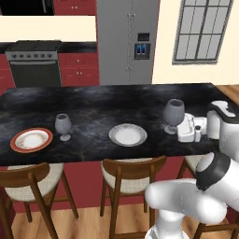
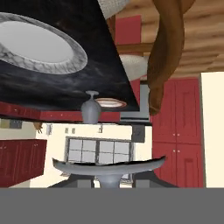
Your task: Retrieve the wine glasses from the counter and place one next to each plate.
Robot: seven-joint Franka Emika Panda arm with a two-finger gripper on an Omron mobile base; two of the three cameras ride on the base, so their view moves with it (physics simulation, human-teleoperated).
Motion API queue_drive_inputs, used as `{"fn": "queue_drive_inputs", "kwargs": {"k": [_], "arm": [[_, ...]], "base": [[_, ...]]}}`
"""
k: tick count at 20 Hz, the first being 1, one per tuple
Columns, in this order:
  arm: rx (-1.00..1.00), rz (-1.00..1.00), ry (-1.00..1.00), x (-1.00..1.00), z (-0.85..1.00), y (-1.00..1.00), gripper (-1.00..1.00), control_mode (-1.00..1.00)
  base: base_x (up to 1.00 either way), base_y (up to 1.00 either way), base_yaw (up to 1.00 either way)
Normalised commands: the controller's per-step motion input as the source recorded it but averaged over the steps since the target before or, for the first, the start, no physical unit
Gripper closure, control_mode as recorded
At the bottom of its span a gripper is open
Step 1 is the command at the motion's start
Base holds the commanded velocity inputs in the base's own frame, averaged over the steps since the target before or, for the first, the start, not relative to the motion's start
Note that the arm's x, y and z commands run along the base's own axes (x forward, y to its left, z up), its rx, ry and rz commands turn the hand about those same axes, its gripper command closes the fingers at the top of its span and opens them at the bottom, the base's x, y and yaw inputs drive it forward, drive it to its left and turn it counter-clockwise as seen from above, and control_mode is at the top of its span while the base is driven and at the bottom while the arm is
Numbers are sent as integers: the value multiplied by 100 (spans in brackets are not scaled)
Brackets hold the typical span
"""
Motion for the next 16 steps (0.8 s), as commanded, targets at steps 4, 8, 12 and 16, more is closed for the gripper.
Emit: {"fn": "queue_drive_inputs", "kwargs": {"k": [4,8,12,16], "arm": [[-1,13,0,58,-43,-19,100,-100],[-3,4,0,48,-39,0,100,-100],[-4,1,1,47,-29,0,100,-100],[-6,0,3,46,-30,0,100,-100]], "base": [[0,0,0],[0,0,0],[0,0,0],[0,0,0]]}}
